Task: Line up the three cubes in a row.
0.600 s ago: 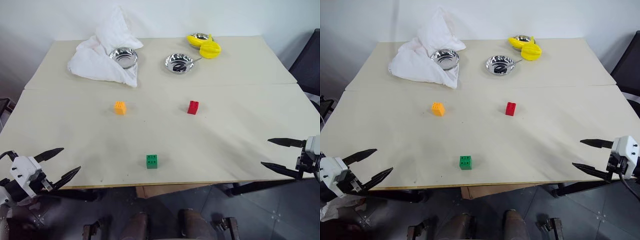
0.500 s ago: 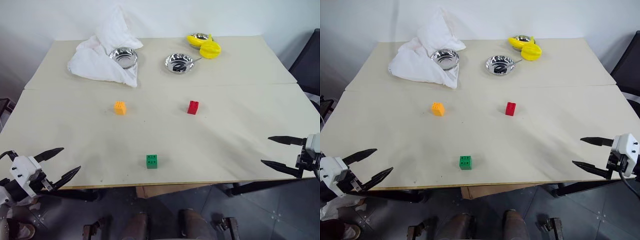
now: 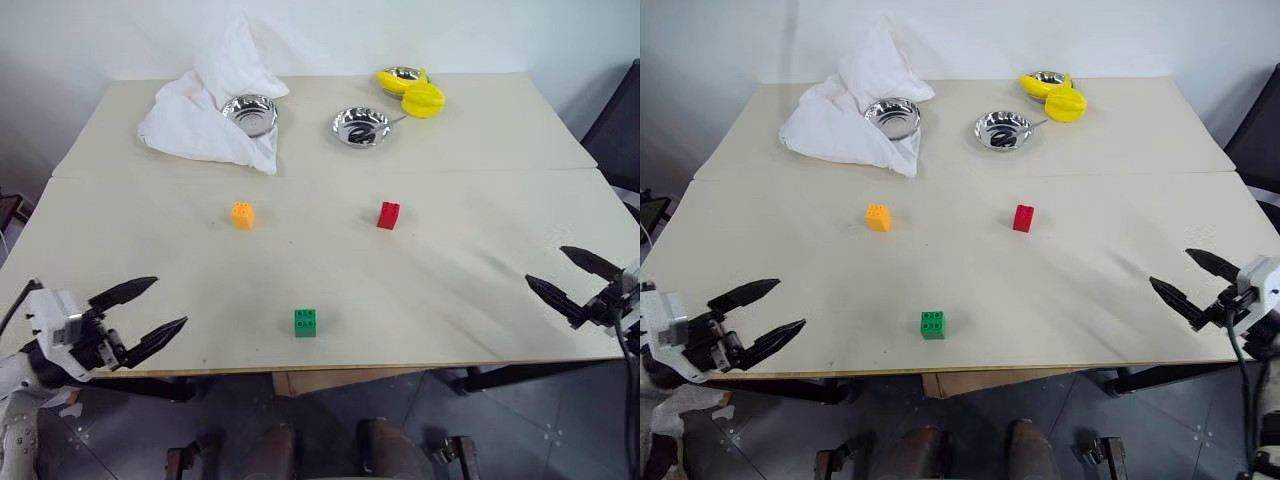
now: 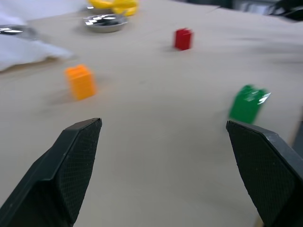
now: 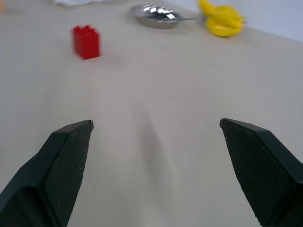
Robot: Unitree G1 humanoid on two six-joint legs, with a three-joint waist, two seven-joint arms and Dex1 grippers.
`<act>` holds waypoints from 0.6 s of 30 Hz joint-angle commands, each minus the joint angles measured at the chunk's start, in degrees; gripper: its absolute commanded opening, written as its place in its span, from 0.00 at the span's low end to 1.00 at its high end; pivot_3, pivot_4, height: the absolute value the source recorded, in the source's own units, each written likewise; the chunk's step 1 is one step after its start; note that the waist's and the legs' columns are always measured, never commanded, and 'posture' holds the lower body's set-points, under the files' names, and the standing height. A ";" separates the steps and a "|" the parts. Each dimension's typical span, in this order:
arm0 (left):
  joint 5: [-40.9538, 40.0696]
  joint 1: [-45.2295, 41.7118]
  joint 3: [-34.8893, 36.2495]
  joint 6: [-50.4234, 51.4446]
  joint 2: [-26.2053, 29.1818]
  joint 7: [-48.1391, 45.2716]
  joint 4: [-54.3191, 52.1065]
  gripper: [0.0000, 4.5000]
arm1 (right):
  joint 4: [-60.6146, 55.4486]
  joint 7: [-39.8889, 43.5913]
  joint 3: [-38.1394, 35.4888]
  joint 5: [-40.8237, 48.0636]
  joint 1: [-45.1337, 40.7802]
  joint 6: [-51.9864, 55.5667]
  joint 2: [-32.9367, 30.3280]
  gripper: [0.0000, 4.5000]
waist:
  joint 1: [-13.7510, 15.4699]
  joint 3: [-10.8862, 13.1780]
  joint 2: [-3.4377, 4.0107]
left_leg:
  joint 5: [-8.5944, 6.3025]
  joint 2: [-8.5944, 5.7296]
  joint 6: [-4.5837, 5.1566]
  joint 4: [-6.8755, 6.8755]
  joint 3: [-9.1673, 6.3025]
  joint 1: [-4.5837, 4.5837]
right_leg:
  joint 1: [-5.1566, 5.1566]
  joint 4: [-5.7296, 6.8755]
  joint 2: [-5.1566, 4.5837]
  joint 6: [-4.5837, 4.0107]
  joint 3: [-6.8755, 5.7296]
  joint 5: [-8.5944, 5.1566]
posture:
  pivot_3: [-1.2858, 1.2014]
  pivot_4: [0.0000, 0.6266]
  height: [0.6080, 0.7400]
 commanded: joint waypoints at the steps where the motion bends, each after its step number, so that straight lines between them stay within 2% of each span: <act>1: -1.06 -0.92 -0.61 1.64 -0.05 0.18 -2.81 1.00 | -6.98 -0.68 1.53 0.65 0.37 2.06 0.67 1.00 | 0.00 0.02 0.16 | 0.00 0.00 0.00 0.00 0.00 0.00 | -0.01 0.02 0.00 0.00 0.00 0.00 | 0.52 0.24 1.00; 9: -1.41 -6.16 -3.93 4.99 0.23 -0.30 -3.42 1.00 | -12.55 -6.89 15.41 -6.79 -13.82 16.03 1.76 1.00 | -0.72 0.02 0.27 | 0.06 0.03 -0.08 0.03 0.00 0.03 | -0.04 0.09 0.04 0.00 -0.01 0.00 | 0.52 0.24 1.00; 13: -0.74 -9.20 -6.23 6.07 -0.35 0.21 -3.53 1.00 | -6.26 -11.82 24.57 -15.71 -25.88 19.52 5.64 1.00 | -0.91 0.02 0.27 | 0.06 0.01 -0.08 0.04 -0.01 -0.06 | -0.13 0.10 0.04 0.00 -0.01 0.00 | 0.52 0.24 1.00; 18: 0.15 -9.94 -7.59 6.00 -1.53 0.69 -3.09 1.00 | 7.03 -16.72 28.38 -21.49 -36.87 15.44 11.42 1.00 | -1.25 0.02 0.26 | 0.06 -0.03 -0.09 -0.02 -0.04 -0.13 | -0.25 0.16 0.03 0.00 -0.08 0.00 | 0.52 0.24 1.00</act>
